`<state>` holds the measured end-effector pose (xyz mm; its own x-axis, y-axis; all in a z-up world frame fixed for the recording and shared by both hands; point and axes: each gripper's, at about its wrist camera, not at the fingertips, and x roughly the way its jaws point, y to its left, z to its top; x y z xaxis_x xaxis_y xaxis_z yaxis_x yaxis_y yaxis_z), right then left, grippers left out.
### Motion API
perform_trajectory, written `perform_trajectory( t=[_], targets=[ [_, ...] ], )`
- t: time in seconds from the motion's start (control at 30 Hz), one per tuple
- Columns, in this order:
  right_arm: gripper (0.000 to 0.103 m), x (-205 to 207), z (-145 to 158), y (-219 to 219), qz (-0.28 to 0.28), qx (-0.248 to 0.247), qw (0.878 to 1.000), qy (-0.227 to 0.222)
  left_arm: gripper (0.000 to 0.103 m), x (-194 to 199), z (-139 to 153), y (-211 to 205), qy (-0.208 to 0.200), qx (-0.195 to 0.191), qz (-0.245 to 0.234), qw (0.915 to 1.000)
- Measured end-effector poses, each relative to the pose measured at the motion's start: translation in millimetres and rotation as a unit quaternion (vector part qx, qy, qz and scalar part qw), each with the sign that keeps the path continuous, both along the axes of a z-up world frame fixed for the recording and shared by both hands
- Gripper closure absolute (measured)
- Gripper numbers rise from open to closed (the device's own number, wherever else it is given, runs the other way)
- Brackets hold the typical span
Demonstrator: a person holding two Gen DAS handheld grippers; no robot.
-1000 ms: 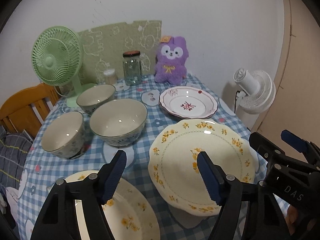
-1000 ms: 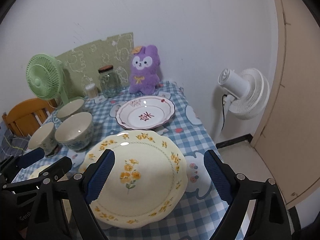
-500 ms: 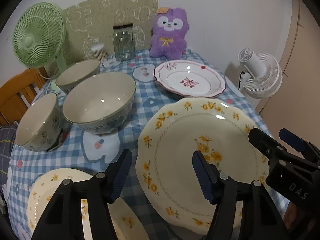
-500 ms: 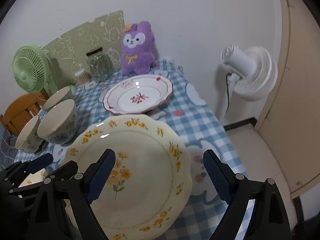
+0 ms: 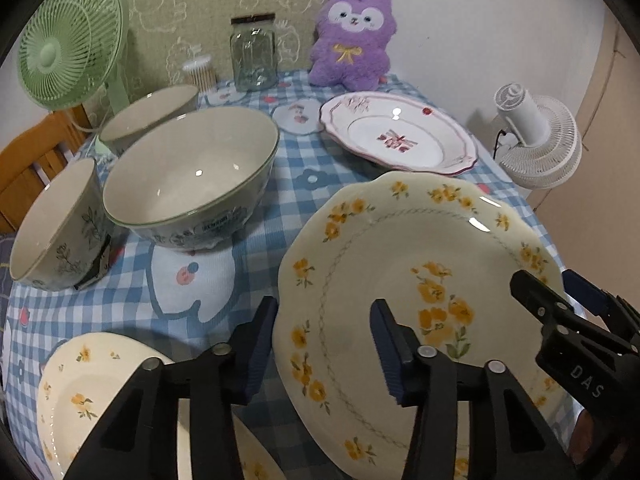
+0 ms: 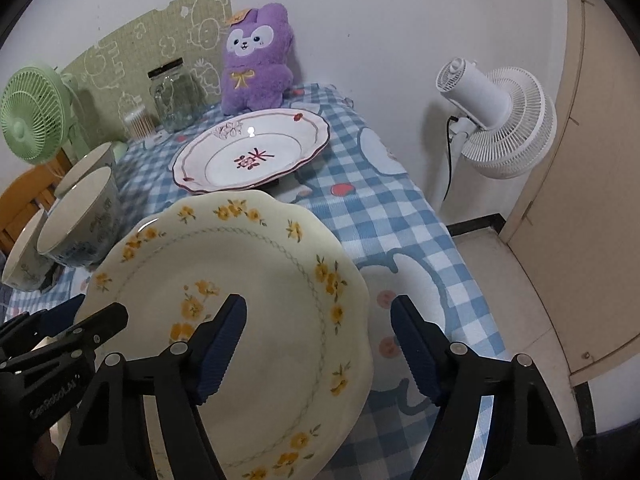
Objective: Organize plates and bowls
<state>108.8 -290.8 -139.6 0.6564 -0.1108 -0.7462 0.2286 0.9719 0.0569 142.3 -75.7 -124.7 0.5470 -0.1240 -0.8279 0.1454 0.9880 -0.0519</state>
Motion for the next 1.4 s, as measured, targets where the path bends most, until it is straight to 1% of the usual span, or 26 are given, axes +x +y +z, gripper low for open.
perform_trajectory(
  t=[0.1,0.2,0.27,0.3,0.33,0.4,0.63,0.77,1.07,1.27,1.4],
  targets=[
    [0.033,3,-4,1,0.001,-0.001,1.0,0.008,0.058,1,-3,1,0.004,-0.001,0.001,1.0],
    [0.038,5,-7,1,0.003,0.0,1.0,0.013,0.063,3,-6,0,0.01,0.011,0.002,0.9999],
    [0.043,6,-8,1,0.003,0.002,1.0,0.016,0.065,4,-7,1,0.013,0.012,0.003,0.9998],
    [0.049,5,-8,1,0.001,0.002,1.0,0.016,0.065,5,-7,1,0.014,0.009,0.003,0.9999],
    [0.052,5,-8,1,-0.002,-0.002,1.0,0.015,0.066,5,-7,2,0.014,0.006,0.003,0.9999],
    [0.055,5,-8,0,-0.005,-0.005,1.0,0.016,0.066,5,-8,3,0.015,0.003,0.004,0.9999],
    [0.056,8,-12,2,-0.005,-0.017,1.0,0.022,0.066,5,-8,3,0.016,0.001,0.004,0.9999],
    [0.056,8,-14,-3,-0.003,0.006,1.0,0.026,0.066,5,-8,2,0.015,0.001,0.005,0.9999],
    [0.056,9,-13,-3,-0.009,0.004,0.999,0.031,0.065,5,-7,2,0.015,0.007,0.004,0.9998],
    [0.058,2,-10,-5,-0.017,-0.002,0.999,0.03,0.066,-3,-6,-1,0.018,0.008,0.007,0.9998],
    [0.059,-4,-8,-6,-0.018,-0.006,0.999,0.028,0.066,-13,-4,-4,0.011,0.013,0.011,0.9998]
  ],
)
